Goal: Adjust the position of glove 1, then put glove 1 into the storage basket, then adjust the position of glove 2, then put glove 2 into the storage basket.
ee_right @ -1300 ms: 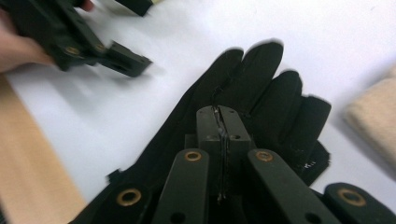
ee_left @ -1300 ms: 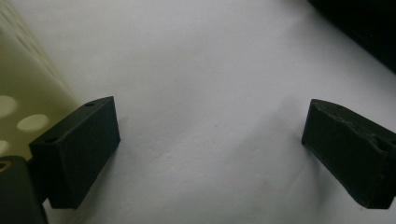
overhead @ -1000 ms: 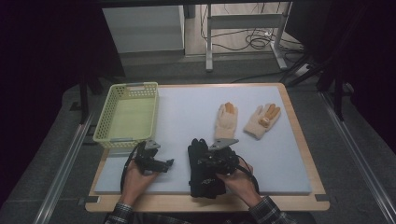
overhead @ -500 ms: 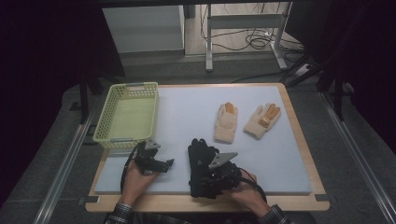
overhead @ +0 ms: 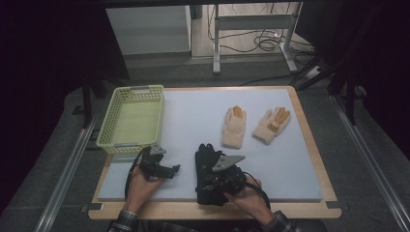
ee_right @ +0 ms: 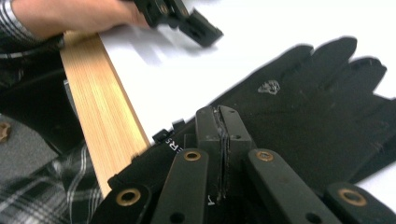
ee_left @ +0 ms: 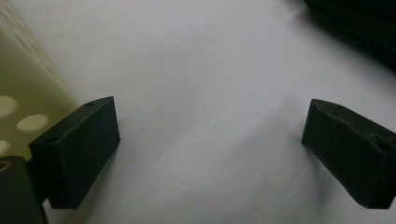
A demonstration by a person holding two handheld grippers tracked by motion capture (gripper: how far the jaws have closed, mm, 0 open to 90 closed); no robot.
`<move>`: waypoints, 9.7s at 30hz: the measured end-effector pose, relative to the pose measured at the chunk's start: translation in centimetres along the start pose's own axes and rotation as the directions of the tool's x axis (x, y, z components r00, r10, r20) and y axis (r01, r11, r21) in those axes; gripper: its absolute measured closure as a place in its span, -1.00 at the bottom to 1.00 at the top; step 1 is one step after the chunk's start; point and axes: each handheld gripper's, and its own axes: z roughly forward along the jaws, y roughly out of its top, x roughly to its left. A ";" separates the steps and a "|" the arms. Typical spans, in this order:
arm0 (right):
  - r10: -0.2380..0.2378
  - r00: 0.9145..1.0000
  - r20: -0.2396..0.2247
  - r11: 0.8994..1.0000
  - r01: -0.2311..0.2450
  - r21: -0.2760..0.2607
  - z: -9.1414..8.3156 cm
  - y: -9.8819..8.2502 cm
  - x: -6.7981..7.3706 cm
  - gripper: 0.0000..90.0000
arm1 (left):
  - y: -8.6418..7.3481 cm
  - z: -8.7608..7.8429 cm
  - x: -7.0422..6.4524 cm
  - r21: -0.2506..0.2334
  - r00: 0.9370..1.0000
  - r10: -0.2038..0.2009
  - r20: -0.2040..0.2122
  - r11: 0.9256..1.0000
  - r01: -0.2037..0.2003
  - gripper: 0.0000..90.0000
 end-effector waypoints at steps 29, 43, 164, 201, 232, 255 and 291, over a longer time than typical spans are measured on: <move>0.069 0.969 0.238 0.998 -0.069 -0.012 2.8 2.3 -7.4 0.93 | 0.0 0.0 0.0 -0.005 1.000 -0.006 -0.001 1.000 0.006 -0.91; 0.071 0.979 0.189 0.997 -0.063 -0.048 -0.1 -0.5 -8.1 0.53 | -0.2 -0.4 0.0 -0.001 1.000 0.004 0.002 1.000 -0.004 -0.89; 0.205 0.904 0.374 0.978 -0.203 -0.047 -4.9 -9.8 -14.8 -0.65 | 5.9 -0.6 -7.9 0.027 0.997 0.018 0.068 0.999 -0.020 -1.00; 0.201 0.903 0.379 0.979 -0.198 -0.046 -4.9 -9.8 -14.8 -0.65 | 5.8 1.9 -7.2 0.151 0.998 0.066 0.015 0.986 -0.068 0.46; 0.201 0.903 0.379 0.979 -0.198 -0.046 -4.9 -9.8 -14.8 -0.65 | 14.4 -4.6 2.7 0.004 0.989 -0.051 -0.139 0.999 0.053 0.42; 0.203 0.903 0.379 0.979 -0.199 -0.049 -4.9 -9.8 -14.8 -0.65 | 10.4 -7.1 14.9 0.036 0.912 -0.224 -0.343 0.967 0.251 0.39; 0.202 0.903 0.379 0.979 -0.198 -0.050 -4.8 -9.8 -14.8 -0.65 | 7.4 -3.1 20.3 0.263 0.889 -0.303 -0.343 0.878 0.401 -0.87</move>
